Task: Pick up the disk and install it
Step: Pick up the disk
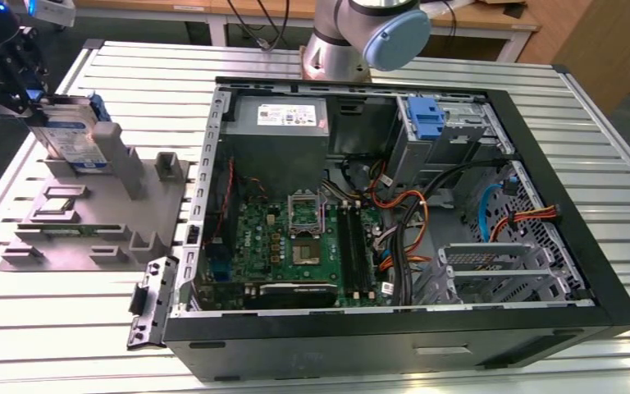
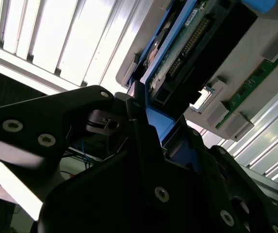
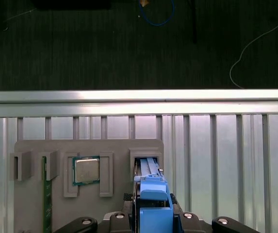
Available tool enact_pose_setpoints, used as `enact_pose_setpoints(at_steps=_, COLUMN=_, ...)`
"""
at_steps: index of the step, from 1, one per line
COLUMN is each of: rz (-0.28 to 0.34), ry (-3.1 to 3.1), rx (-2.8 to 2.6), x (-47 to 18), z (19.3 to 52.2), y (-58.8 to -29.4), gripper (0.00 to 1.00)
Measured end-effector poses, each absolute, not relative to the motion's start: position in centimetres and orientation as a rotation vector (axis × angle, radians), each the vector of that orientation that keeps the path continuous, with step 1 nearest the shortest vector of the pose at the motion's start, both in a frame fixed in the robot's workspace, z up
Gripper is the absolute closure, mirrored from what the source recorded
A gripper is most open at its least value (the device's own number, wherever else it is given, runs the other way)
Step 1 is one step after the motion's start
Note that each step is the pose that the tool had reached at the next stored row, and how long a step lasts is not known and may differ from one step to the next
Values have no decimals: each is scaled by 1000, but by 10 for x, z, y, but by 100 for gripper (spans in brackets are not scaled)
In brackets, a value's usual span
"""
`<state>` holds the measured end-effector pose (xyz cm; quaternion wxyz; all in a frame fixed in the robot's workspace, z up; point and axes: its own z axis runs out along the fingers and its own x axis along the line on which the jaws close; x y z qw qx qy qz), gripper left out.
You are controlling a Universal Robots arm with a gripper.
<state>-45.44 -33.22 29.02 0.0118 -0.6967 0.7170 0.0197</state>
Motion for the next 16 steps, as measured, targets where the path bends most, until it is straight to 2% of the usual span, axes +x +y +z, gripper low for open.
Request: enact_pose_setpoints(at_steps=16, rz=61, ry=2236, rx=-2172, x=-454, z=298, y=-332, gripper=64)
